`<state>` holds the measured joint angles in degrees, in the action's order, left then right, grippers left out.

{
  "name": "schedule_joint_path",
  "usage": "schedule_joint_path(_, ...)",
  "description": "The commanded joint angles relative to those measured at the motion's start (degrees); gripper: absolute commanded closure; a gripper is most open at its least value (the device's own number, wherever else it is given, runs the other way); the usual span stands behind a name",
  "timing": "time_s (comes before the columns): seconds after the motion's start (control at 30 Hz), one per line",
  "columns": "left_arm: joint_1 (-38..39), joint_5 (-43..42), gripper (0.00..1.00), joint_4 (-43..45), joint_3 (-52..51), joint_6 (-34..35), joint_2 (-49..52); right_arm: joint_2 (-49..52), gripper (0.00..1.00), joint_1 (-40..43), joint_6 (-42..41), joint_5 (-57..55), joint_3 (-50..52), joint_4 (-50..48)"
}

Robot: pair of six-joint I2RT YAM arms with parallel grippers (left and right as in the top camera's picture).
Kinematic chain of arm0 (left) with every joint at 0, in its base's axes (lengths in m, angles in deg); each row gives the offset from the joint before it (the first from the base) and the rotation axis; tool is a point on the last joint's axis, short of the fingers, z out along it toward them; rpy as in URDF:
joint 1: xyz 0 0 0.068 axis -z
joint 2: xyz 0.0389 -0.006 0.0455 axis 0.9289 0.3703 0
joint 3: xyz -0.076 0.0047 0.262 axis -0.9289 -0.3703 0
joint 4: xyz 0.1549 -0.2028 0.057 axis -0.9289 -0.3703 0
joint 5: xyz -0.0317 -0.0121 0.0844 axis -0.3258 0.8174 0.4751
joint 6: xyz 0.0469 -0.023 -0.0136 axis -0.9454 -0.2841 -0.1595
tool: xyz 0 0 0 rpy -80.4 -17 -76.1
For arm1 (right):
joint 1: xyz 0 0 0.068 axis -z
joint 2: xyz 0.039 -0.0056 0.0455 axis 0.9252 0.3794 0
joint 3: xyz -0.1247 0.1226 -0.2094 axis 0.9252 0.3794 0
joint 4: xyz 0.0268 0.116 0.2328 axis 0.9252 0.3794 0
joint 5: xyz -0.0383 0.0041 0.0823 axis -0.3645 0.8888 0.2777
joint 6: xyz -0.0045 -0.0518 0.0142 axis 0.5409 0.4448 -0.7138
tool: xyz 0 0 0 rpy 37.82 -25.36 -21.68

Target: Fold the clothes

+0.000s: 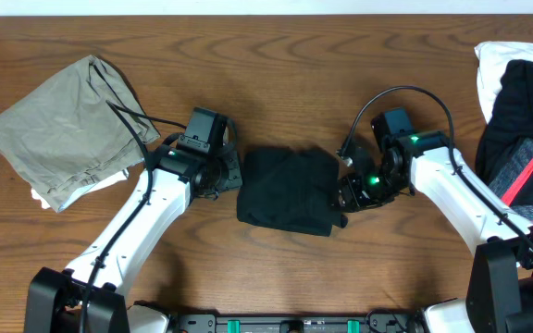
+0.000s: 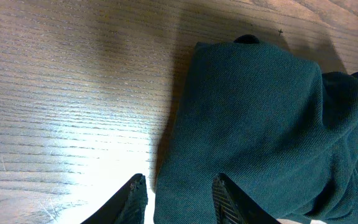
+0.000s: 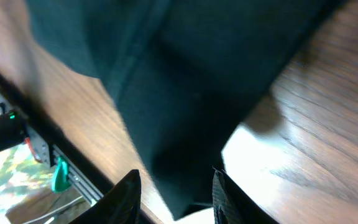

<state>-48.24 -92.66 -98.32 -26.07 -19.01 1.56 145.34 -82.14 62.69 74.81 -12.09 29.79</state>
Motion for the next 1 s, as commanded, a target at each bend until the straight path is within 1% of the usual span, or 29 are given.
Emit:
schedule_joint_path(0.0,-0.09,0.76,0.63,-0.24,-0.57,-0.59,0.5,-0.57,0.64,-0.63,-2.95,-3.06,-0.46,0.37)
schedule_joint_path(0.13,-0.09,0.76,0.62,-0.24,-0.57,-0.59,0.5,-0.57,0.63,-0.63,-5.03,-3.04,0.35,0.37)
schedule_joint_path(0.37,-0.09,0.74,0.62,-0.24,-0.57,-0.59,0.5,-0.57,0.62,-0.63,-5.92,-2.78,2.97,-0.74)
schedule_joint_path(0.5,-0.09,0.74,0.62,-0.24,-0.57,-0.59,0.5,-0.57,0.62,-0.66,-7.87,-2.03,5.31,-3.54)
schedule_joint_path(0.67,-0.09,0.74,0.62,-0.22,-0.57,-0.59,0.5,-0.57,0.62,-0.66,-7.98,3.69,7.52,-9.66)
schedule_joint_path(0.97,-0.09,0.74,0.62,-0.22,-0.57,-0.59,0.5,-0.46,0.54,-0.63,-9.03,2.86,7.74,-14.73)
